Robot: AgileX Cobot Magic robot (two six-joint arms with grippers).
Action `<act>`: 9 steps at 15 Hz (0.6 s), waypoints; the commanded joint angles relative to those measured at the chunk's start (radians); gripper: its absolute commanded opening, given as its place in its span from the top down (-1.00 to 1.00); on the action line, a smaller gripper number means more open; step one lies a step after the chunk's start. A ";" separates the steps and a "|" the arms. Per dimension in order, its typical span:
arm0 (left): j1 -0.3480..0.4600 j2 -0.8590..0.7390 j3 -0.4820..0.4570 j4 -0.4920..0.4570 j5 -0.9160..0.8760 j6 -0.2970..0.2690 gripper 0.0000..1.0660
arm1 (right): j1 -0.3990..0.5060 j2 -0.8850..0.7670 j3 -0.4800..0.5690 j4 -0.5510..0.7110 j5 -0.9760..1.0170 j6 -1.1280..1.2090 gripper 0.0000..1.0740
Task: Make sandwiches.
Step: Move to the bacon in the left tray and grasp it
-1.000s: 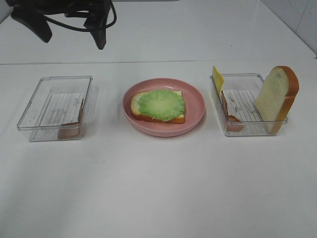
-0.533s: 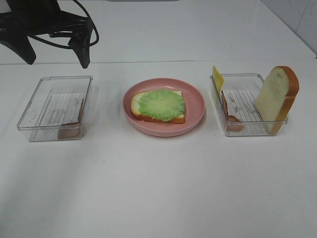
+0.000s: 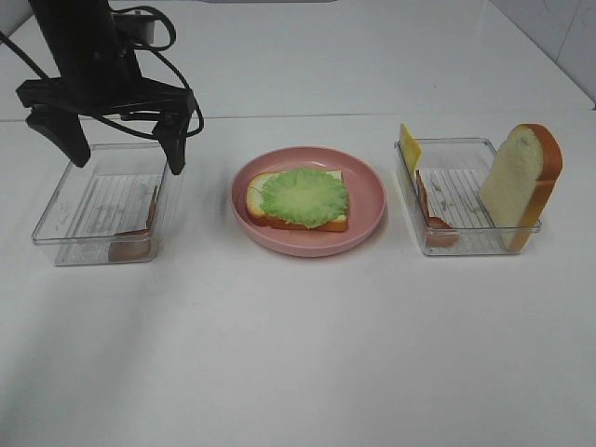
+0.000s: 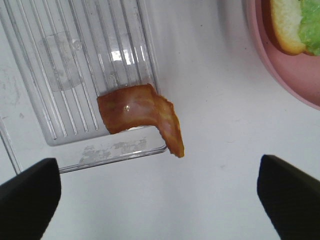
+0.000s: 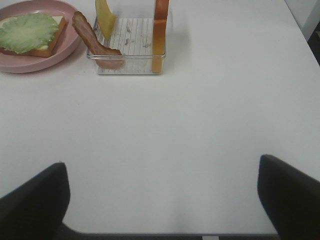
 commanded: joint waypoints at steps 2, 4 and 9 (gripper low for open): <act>0.003 0.043 0.006 -0.012 -0.034 0.007 -0.91 | -0.004 -0.029 0.004 -0.004 -0.004 -0.004 -0.84; 0.003 0.084 0.001 -0.013 -0.033 0.022 -0.91 | -0.004 -0.029 0.004 -0.004 -0.004 -0.004 -0.84; 0.003 0.148 0.002 -0.016 -0.056 0.027 -0.91 | -0.004 -0.029 0.004 -0.004 -0.004 -0.004 -0.84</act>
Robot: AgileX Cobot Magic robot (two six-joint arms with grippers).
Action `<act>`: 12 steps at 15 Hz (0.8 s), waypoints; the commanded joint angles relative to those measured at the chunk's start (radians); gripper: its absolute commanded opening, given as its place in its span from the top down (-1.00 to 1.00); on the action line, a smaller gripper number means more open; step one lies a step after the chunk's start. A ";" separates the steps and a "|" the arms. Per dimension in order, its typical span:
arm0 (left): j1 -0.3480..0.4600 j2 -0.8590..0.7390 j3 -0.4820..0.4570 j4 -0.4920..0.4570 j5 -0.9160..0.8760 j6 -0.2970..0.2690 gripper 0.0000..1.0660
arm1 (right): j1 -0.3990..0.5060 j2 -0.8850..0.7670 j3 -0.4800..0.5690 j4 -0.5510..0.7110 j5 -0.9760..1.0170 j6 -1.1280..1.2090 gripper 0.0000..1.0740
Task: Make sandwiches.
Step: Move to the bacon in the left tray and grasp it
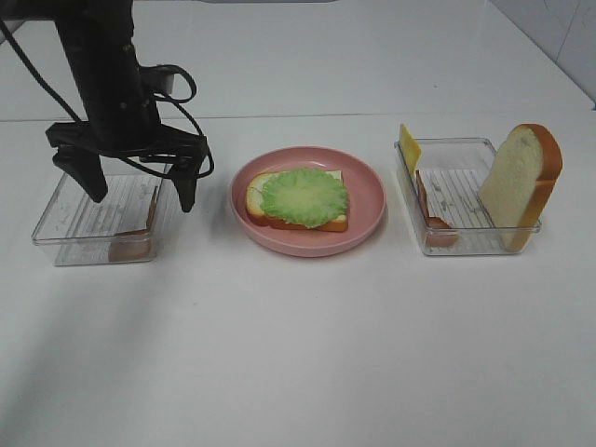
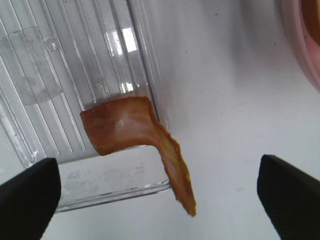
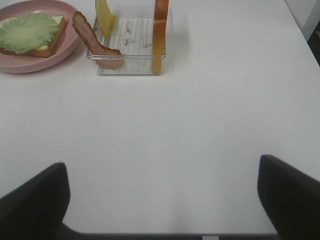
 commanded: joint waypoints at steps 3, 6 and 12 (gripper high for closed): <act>0.003 0.020 0.002 -0.020 -0.008 0.008 -0.85 | -0.004 -0.029 0.004 -0.004 -0.004 -0.004 -0.84; 0.003 0.020 0.002 -0.020 -0.008 0.007 -0.72 | -0.004 -0.029 0.004 -0.004 -0.004 -0.004 -0.84; 0.003 0.038 0.002 -0.006 -0.001 -0.049 0.42 | -0.004 -0.029 0.004 -0.004 -0.004 -0.004 -0.84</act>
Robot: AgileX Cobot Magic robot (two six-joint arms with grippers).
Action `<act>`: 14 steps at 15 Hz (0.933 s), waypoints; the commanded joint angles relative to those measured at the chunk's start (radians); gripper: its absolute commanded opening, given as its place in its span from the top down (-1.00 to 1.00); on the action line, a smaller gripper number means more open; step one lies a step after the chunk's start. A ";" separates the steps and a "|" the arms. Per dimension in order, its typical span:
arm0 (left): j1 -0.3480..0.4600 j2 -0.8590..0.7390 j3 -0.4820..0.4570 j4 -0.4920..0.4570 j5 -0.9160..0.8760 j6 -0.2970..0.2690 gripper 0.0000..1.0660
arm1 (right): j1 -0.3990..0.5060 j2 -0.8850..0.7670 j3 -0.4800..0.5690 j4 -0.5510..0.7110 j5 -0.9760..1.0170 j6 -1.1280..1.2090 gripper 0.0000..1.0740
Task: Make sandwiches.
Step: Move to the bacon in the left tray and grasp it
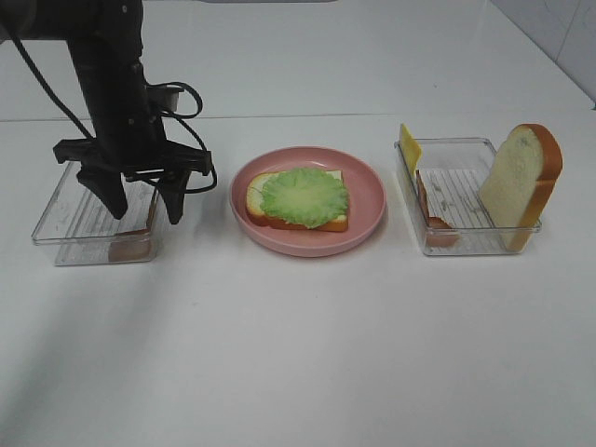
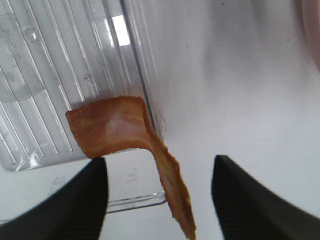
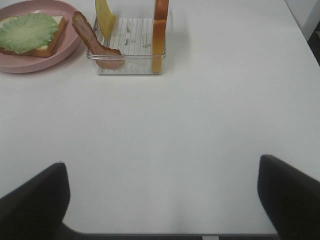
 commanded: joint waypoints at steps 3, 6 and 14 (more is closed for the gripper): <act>0.003 0.002 0.002 0.016 -0.019 -0.034 0.96 | -0.004 -0.029 0.004 -0.004 -0.004 -0.004 -0.84; 0.003 0.001 0.000 0.016 -0.018 -0.041 1.00 | -0.004 -0.029 0.004 -0.004 -0.004 -0.004 -0.84; 0.003 -0.070 -0.174 0.017 0.103 -0.044 1.00 | -0.004 -0.029 0.004 -0.004 -0.004 -0.004 -0.84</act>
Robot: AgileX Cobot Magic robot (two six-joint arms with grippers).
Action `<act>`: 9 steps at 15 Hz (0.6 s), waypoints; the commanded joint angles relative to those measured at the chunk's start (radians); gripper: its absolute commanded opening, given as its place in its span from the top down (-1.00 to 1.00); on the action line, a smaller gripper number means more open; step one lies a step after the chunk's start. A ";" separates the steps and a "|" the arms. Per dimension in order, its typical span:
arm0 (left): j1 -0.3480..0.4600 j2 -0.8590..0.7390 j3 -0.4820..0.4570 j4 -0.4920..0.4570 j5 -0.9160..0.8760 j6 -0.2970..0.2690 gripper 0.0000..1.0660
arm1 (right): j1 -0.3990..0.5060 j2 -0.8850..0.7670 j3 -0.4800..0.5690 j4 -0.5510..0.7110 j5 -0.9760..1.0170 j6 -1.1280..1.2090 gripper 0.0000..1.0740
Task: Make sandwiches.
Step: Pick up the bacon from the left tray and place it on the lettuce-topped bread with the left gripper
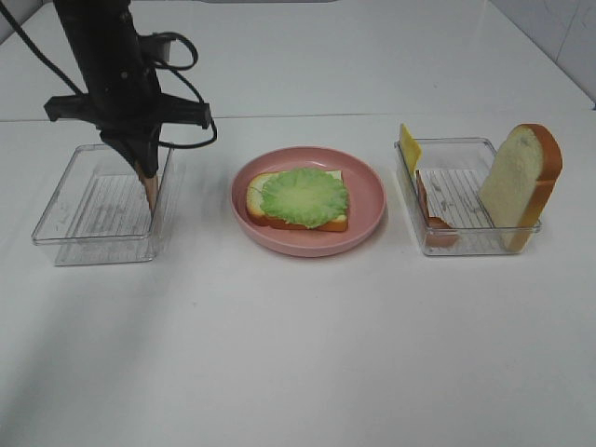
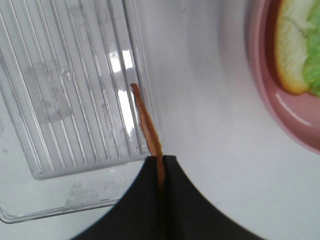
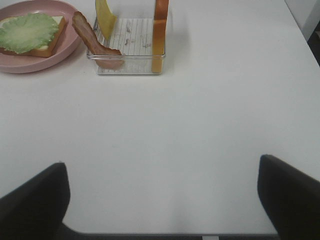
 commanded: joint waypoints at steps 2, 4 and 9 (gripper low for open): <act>0.003 -0.014 -0.141 -0.009 0.109 -0.010 1.00 | -0.004 -0.029 0.004 -0.004 -0.004 -0.004 -0.84; -0.005 -0.014 -0.270 -0.070 0.101 -0.010 1.00 | -0.004 -0.029 0.004 -0.004 -0.004 -0.004 -0.84; -0.029 -0.007 -0.321 -0.293 -0.051 -0.013 1.00 | -0.004 -0.029 0.004 -0.004 -0.004 -0.004 -0.84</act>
